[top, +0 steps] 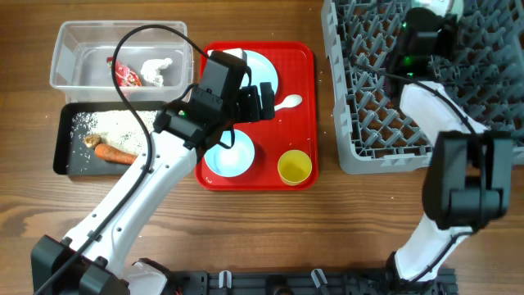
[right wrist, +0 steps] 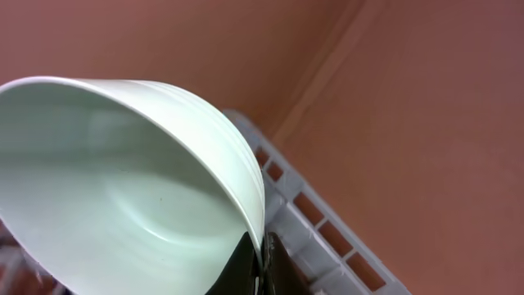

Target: Sort waste into correct bins and load items into the dishwasher rack

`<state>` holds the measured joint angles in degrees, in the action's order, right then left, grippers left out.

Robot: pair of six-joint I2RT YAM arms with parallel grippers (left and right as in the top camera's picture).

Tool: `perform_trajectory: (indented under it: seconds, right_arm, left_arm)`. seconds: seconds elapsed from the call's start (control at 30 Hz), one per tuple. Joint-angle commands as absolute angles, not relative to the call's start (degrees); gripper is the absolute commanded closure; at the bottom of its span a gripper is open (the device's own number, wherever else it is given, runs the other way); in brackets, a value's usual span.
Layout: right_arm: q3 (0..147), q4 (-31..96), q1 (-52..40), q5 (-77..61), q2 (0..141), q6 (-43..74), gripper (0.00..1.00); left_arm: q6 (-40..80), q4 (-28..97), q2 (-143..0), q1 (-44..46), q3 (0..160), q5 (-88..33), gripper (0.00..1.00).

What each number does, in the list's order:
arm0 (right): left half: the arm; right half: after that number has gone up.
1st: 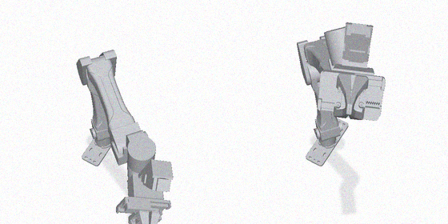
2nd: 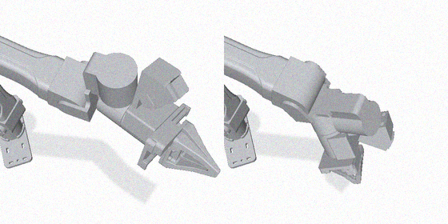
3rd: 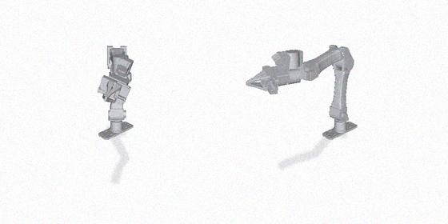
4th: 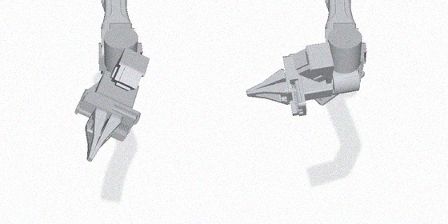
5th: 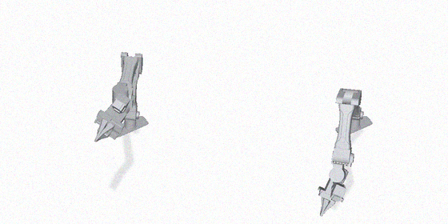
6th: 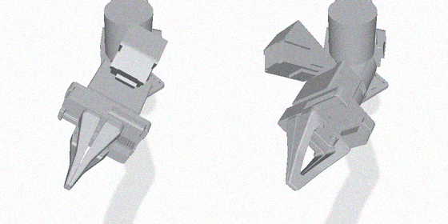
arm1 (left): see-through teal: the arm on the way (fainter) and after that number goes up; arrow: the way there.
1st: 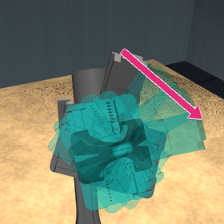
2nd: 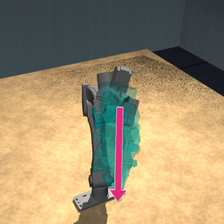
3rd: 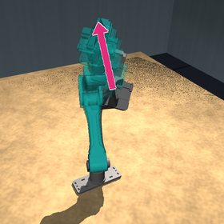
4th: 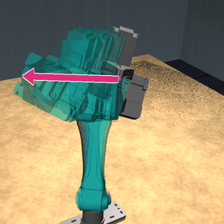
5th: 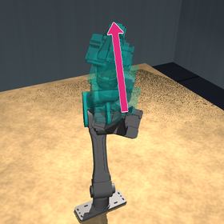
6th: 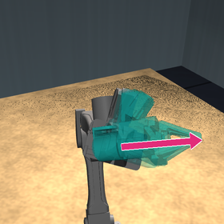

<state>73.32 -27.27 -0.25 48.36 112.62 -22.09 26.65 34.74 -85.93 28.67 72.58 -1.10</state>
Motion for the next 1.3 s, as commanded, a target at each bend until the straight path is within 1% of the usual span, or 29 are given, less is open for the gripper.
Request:
perform_trajectory:
  seconds: [0.0,0.3,0.53,0.77,0.97,1.13,1.27]
  right_arm:
    - [73.6,-27.8,-0.9,49.7,114.0,-25.5,0.96]
    - [73.6,-23.0,-2.1,45.3,115.0,-25.1,0.96]
    - [73.5,-23.1,-2.3,45.4,115.0,-24.9,0.96]
    - [73.5,-26.0,-7.8,46.8,115.0,-28.5,0.96]
    - [73.5,-26.4,-7.8,46.9,115.2,-28.3,0.96]
    - [73.5,-32.4,-7.4,46.8,117.9,-28.5,0.96]
    - [73.6,-32.5,-7.4,47.3,120.7,-28.6,0.96]
  left_arm:
    - [26.0,34.6,-86.1,28.4,72.5,-0.4,0.00]
    - [26.0,34.6,-86.1,28.4,72.5,-0.4,0.00]
    - [26.0,34.6,-86.1,28.4,72.5,-0.4,0.00]
    - [26.0,34.6,-86.1,28.4,72.5,-0.4,0.00]
    - [26.0,34.6,-86.1,28.4,72.5,-0.4,0.00]
    - [26.0,34.6,-86.1,28.4,72.5,-0.4,0.00]
    - [26.0,34.6,-86.1,28.4,72.5,-0.4,0.00]
